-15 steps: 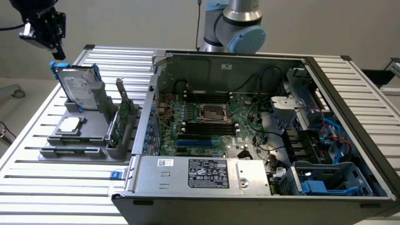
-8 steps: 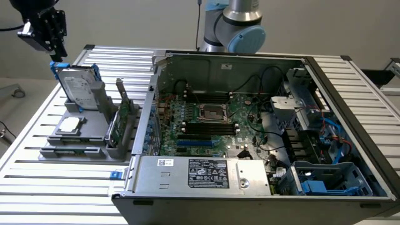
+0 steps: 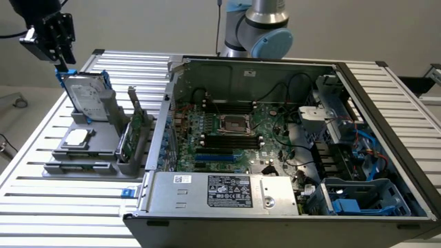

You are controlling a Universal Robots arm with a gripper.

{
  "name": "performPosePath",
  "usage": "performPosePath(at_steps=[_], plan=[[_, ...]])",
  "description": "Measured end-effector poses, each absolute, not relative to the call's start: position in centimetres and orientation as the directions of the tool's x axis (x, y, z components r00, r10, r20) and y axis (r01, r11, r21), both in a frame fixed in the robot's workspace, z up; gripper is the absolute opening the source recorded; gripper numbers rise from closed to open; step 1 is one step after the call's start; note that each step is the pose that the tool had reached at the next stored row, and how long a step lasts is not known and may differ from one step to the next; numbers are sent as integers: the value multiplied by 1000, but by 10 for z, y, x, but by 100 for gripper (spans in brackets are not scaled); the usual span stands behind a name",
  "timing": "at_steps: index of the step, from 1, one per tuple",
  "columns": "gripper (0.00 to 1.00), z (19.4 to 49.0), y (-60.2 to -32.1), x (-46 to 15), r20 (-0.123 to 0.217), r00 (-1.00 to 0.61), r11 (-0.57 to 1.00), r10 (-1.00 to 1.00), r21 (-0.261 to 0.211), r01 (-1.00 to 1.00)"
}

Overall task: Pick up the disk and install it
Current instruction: 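Pick up the disk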

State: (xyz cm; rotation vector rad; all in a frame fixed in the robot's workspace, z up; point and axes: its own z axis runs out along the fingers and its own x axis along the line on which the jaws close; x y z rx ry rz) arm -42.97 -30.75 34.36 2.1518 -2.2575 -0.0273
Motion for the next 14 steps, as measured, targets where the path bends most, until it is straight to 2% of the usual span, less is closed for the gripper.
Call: performPosePath(at_steps=[5, 6, 14], plan=[[44, 339, -307, -432, 2, -46, 46, -999, 25, -999], [50, 338, -308, -432, 1, -46, 46, -999, 24, -999], [50, 323, -307, -434, -1, -24, 24, -1000, 13, -1000]])
